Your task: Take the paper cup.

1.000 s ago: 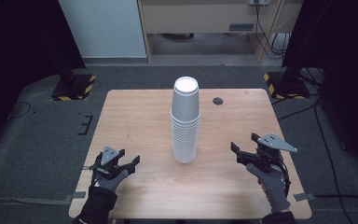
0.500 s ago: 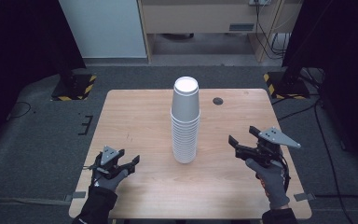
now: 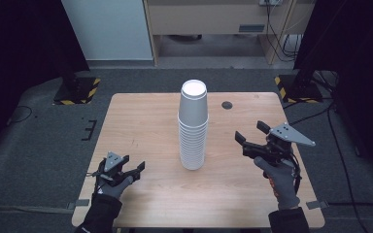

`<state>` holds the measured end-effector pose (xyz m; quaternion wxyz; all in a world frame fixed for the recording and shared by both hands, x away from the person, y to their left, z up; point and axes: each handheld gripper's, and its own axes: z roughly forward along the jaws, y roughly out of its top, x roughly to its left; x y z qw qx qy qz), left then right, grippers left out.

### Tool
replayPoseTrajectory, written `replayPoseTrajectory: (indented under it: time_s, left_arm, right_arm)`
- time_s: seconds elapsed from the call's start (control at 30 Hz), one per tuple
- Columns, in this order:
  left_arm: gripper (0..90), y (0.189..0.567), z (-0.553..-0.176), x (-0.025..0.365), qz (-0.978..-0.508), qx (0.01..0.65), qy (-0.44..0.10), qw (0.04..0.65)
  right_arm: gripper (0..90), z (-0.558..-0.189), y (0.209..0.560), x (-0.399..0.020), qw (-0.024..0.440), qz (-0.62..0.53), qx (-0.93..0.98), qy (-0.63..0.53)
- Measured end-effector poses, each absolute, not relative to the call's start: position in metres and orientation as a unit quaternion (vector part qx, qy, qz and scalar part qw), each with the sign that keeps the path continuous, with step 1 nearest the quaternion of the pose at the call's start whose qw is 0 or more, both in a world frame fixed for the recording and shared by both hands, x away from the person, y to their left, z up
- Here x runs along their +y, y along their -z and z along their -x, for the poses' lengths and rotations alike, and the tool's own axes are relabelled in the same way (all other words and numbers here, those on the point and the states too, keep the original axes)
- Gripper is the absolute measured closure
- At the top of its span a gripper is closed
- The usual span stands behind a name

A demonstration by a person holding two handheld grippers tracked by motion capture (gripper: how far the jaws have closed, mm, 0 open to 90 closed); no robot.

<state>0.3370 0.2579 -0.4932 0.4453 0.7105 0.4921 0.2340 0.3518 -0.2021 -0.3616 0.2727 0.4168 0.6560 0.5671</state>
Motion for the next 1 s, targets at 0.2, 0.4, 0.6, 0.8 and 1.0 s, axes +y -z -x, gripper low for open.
replayPoseTrajectory:
  time_s: [0.2, 0.4, 0.6, 0.8, 1.0]
  left_arm:
    - [26.0, 0.493, -0.337, 0.258, -0.709, 0.494, -0.233, 0.447]
    - [25.8, 0.493, -0.337, 0.258, -0.710, 0.493, -0.233, 0.446]
    - [25.7, 0.493, -0.337, 0.259, -0.710, 0.493, -0.233, 0.446]
    - [25.8, 0.493, -0.338, 0.259, -0.710, 0.493, -0.235, 0.444]
    - [25.7, 0.494, -0.338, 0.259, -0.710, 0.494, -0.234, 0.444]
  right_arm:
    - [12.8, -0.354, 0.344, -0.194, 0.280, -0.401, 0.659, -0.572]
    - [12.8, -0.354, 0.330, -0.188, 0.278, -0.390, 0.658, -0.581]
    - [12.8, -0.356, 0.319, -0.179, 0.273, -0.380, 0.658, -0.590]
    - [13.0, -0.359, 0.309, -0.169, 0.265, -0.370, 0.657, -0.601]
    - [13.0, -0.362, 0.303, -0.157, 0.263, -0.358, 0.657, -0.608]
